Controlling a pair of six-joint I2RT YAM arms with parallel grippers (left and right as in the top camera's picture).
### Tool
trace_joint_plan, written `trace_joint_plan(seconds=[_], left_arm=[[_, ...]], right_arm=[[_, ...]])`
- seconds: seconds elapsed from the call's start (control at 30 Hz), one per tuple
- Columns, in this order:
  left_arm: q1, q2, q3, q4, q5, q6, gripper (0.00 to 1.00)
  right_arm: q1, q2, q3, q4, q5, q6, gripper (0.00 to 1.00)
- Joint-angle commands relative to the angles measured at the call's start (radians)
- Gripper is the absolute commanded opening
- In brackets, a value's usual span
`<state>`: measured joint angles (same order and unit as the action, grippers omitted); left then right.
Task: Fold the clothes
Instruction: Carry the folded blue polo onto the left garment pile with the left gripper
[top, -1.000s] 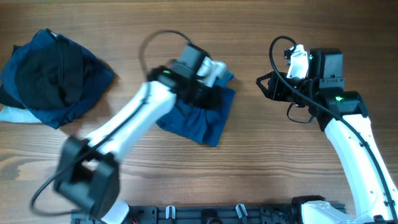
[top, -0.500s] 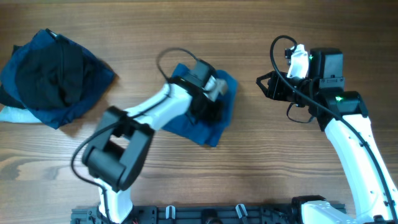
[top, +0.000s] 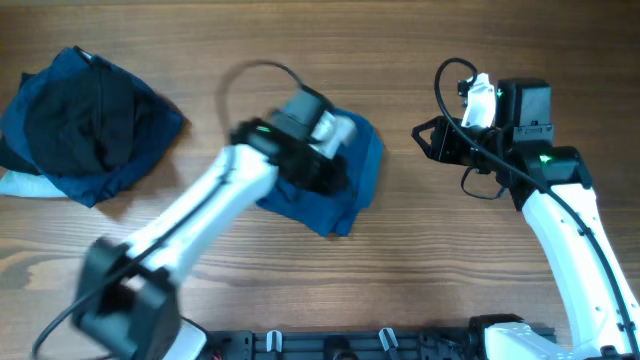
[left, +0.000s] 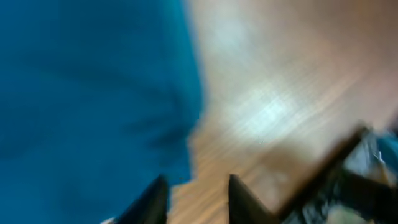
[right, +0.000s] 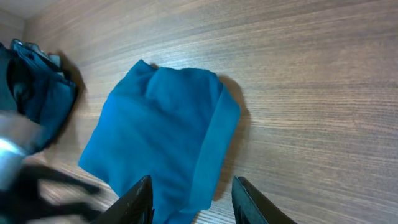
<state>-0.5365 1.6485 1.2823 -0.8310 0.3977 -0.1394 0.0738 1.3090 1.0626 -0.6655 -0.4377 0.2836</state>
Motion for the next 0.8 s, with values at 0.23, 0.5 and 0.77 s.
trace_joint_plan(seconds=[0.23,0.5,0.77], left_arm=[[0.405,0.185,-0.005,0.066,0.084,0.005,0.96],[0.476,0.403,-0.005,0.115,0.377,0.132,0.99],[0.346,0.431,-0.005,0.150,0.399,0.215,0.72]], right_arm=[[0.040,0.038,-0.044,-0.007,-0.015,0.004,0.42],[0.097,0.051,-0.044,0.002,-0.014,0.003,0.41],[0.104,0.051,-0.044,0.011,-0.015,0.007,0.41]])
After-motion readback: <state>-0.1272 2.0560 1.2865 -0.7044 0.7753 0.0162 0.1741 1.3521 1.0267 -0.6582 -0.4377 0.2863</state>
